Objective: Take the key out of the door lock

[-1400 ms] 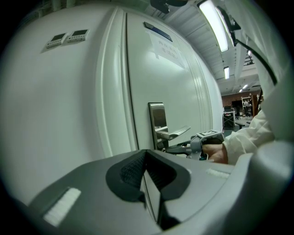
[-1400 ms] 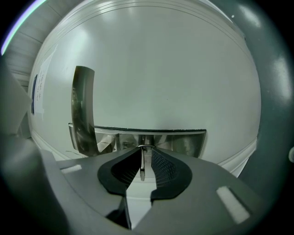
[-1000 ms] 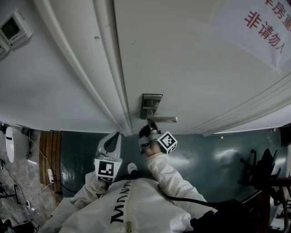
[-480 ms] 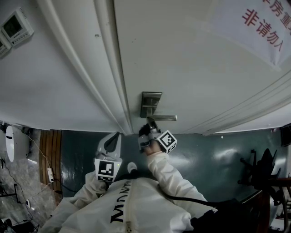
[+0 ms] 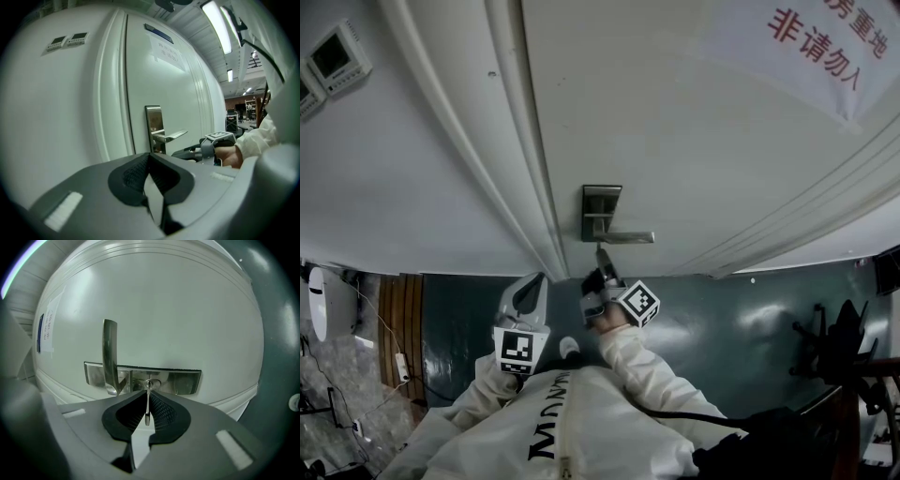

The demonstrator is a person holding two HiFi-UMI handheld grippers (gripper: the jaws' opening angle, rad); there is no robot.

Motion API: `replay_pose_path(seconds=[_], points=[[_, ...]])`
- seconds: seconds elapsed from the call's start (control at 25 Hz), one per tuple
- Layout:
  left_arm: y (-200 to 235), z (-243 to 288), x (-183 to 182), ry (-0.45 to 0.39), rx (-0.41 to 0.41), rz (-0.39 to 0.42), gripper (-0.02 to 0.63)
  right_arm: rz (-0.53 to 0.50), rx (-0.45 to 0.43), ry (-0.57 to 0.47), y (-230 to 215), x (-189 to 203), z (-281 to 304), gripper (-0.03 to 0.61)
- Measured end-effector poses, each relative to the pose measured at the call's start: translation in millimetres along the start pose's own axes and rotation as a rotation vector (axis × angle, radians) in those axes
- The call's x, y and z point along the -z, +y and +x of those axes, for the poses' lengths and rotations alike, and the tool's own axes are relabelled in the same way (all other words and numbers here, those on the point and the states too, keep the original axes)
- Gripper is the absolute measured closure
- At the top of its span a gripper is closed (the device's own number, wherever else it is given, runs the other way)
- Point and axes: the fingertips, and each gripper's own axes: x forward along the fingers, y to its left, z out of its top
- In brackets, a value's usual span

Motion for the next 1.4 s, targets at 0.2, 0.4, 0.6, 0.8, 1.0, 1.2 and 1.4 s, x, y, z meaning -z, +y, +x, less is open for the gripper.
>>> replay_pose_path(seconds=[0.2,0.4,0.6,0.8,1.0,1.2,1.4], points=[[-1.2,0.3,-2.4,-0.007,0.003,0.005,0.614,-0.082,0.013,0.017,2.8,2.1,-6.1,0.557],[-4.0,1.4,-2.9,-0.008,0.008,0.007,0.614,-0.237,0.044,0.036,8.5,-0.5,-13.5,0.557],[-8.0,6.8,-4.2,-0.012,0.018,0.009,0.614,-0.471,0.104,0.066,13.1,-7.8,-22.4,0.557],[-10.5,13.3,-5.8,-0.019,0.020,-0.008,0.614,-0.782,0.161,0.105,21.9,-13.0,-33.7,0.557],[-12.0,20.3,-8.2,-0.027,0.016,-0.022,0.614,-1.055,0.209,0.147,36.4,-15.1,-44.2,0.557],[-13.0,29.0,-11.2,-0.031,0.008,-0.032,0.614,-1.363,0.254,0.203,55.7,-10.7,-54.1,0.557],[-17.1,38.7,-10.3,-0.021,-0.002,-0.053,0.614,-1.497,0.232,0.216,71.8,-12.3,-61.7,0.557]])
